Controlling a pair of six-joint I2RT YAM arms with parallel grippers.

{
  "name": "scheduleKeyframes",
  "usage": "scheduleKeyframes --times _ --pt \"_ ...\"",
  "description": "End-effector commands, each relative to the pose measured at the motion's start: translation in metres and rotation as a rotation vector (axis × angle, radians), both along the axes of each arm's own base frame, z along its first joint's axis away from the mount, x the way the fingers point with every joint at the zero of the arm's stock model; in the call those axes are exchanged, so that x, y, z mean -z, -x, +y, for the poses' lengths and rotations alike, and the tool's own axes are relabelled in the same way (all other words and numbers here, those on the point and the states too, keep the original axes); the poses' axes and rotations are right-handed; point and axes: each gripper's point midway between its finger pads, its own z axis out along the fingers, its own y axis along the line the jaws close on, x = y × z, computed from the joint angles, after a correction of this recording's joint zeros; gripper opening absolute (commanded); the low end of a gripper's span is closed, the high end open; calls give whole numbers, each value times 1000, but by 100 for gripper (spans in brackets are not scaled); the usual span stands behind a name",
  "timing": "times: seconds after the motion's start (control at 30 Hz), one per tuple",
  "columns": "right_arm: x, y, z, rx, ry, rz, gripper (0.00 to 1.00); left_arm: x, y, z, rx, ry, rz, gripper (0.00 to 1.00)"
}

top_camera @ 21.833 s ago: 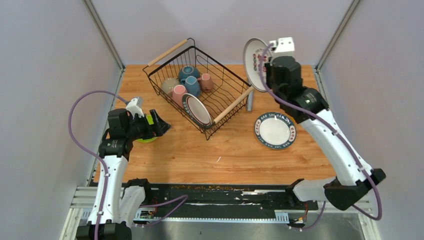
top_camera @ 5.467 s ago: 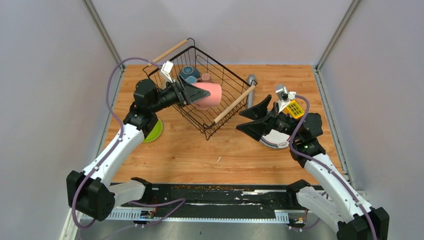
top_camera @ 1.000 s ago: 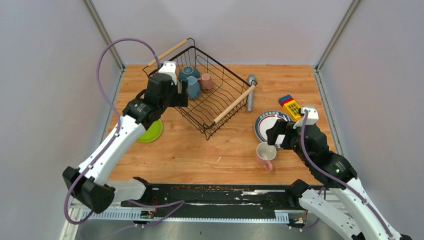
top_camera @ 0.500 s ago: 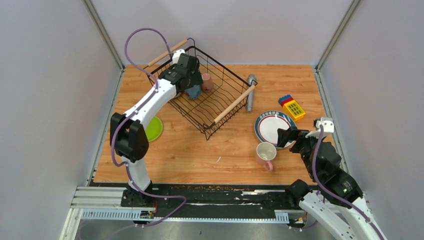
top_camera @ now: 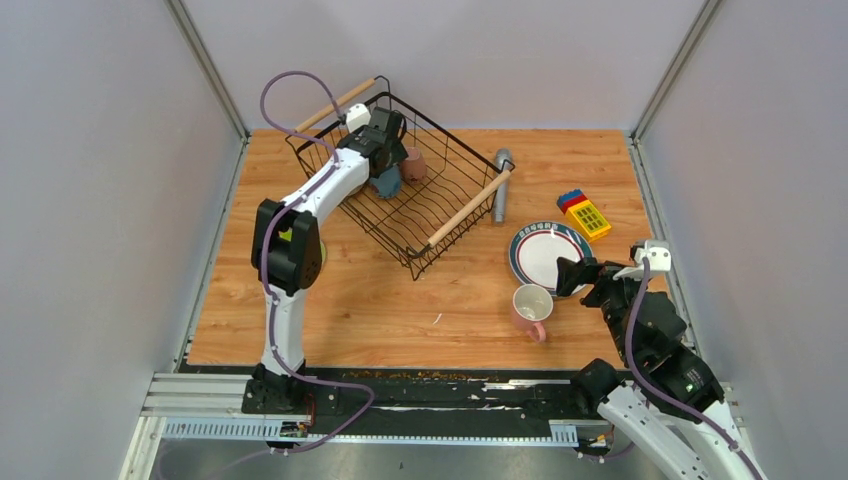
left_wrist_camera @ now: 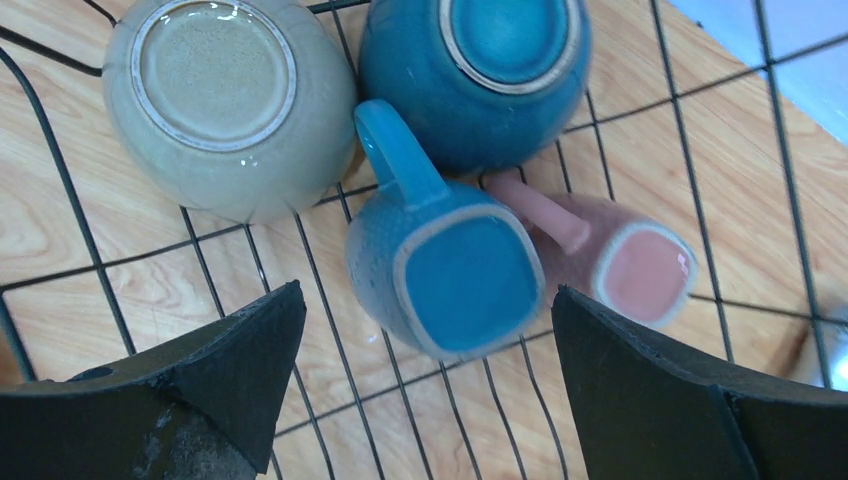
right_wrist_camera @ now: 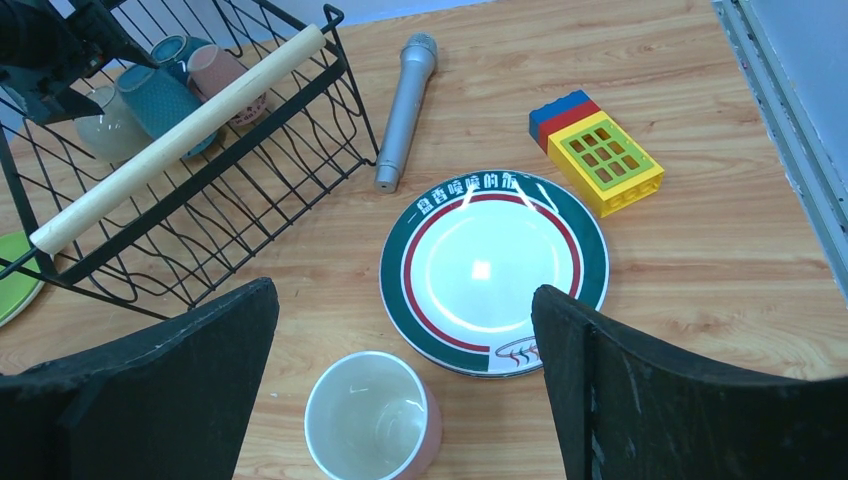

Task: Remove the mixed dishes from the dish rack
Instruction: Pick up the cup from the dish rack.

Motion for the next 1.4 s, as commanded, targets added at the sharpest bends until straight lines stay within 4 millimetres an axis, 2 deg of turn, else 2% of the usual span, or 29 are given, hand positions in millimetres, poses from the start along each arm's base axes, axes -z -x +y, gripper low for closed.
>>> scheduleKeyframes --times 0.0,0.13,0.23,0.37,0.43,0.53,0.63,0.67,0.7,0.73,0.77,0.8,0.83,0.87,0.9,0.93,0.97,1.17,1.27,1.3,1.33,1.37 --pt "-12 -3 2 -6 -11 -48 100 1 -27 15 -107 47 -56 100" --pt "-12 -4 4 -12 -6 -46 100 20 -37 15 -99 52 -28 100" --pt "-11 -5 4 -11 -3 -43 99 29 -42 7 -69 72 -13 100" --pt "-10 -6 4 -12 1 -38 99 46 -38 2 -56 85 33 98" --pt "-11 -6 5 -13 1 -39 99 50 -35 3 -52 83 44 95" --pt "-10 -6 5 -15 3 -37 99 45 -33 2 -37 86 41 83" --pt "-11 -6 6 -20 4 -39 98 32 -31 0 -4 87 26 73" --pt "-11 -6 6 -21 4 -39 98 24 -29 0 9 90 15 68" --pt "-11 -6 6 -23 5 -39 98 15 -29 -2 26 99 -6 57" --pt "-11 -6 6 -24 4 -41 98 16 -25 -2 37 97 -1 54" --pt "-11 -5 7 -26 3 -41 97 3 -25 -4 50 115 -28 47" --pt "-11 -5 7 -28 4 -41 97 3 -21 -5 64 114 -25 43" --pt "-11 -5 7 -31 5 -41 97 -11 -20 -8 84 134 -54 37" --pt "-11 -5 8 -33 5 -41 97 -11 -17 -8 99 132 -49 35" --pt "-11 -5 8 -37 6 -41 97 -24 -15 -11 117 151 -72 30" --pt "-11 -5 9 -40 6 -42 97 -25 -12 -11 129 150 -72 27" --pt "-11 -5 9 -44 6 -43 97 -38 -9 -13 148 168 -95 22" --pt "-11 -5 16 -80 4 -41 96 -74 11 -27 276 228 -162 10" --pt "-13 -3 28 -135 -21 -36 96 -96 23 -36 357 271 -209 8" --pt "-15 -3 32 -153 -31 -33 96 -96 26 -38 375 275 -214 6" --pt "-16 -2 36 -173 -42 -30 96 -107 32 -41 403 293 -235 6" --pt "-17 -2 41 -193 -51 -27 96 -108 35 -43 421 300 -243 5"
